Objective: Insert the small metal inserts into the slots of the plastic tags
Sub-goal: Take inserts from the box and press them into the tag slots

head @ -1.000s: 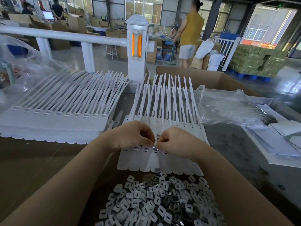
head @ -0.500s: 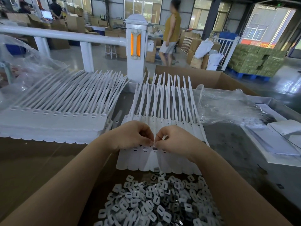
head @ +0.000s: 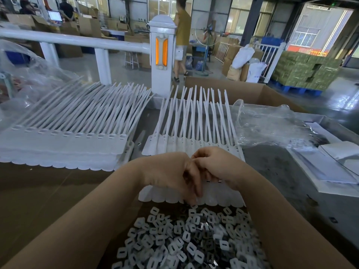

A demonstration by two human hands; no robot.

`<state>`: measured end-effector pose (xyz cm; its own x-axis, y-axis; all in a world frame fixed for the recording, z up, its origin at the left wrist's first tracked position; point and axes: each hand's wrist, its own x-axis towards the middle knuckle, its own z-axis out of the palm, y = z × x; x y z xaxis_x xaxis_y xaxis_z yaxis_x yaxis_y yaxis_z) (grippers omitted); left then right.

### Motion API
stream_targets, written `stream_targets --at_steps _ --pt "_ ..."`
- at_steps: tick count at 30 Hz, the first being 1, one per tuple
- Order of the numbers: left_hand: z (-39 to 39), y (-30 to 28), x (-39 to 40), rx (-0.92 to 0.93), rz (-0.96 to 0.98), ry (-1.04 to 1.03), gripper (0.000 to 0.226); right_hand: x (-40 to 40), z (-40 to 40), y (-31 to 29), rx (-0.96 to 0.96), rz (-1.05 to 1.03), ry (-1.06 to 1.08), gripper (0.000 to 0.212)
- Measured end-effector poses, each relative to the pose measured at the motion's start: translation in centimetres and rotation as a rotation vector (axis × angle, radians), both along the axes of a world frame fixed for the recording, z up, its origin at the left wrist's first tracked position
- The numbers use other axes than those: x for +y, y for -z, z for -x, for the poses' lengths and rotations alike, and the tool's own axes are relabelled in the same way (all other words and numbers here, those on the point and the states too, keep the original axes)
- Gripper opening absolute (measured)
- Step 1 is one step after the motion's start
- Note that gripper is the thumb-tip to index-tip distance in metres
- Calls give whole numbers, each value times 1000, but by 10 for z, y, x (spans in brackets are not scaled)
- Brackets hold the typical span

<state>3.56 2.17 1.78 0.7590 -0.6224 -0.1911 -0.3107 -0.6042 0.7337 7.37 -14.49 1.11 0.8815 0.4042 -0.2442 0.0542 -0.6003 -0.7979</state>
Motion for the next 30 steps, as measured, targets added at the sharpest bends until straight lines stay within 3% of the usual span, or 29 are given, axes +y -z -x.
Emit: stream_targets --at_steps 7,11,16,21,30 --pt "1 -1 -6 -35 -145 45 7 -1 -1 -1 2 -25 -1 10" --pt "0 -2 0 -109 40 -96 8 -4 -3 0 23 -71 36 15" --pt "-8 14 6 -408 320 -457 14 -6 -5 0 153 -269 77 15" --pt "-8 24 4 -773 218 -396 12 -9 -8 2 191 -329 41 17" --pt "-12 33 9 -766 200 -386 15 -14 -11 2 220 -319 25 7"
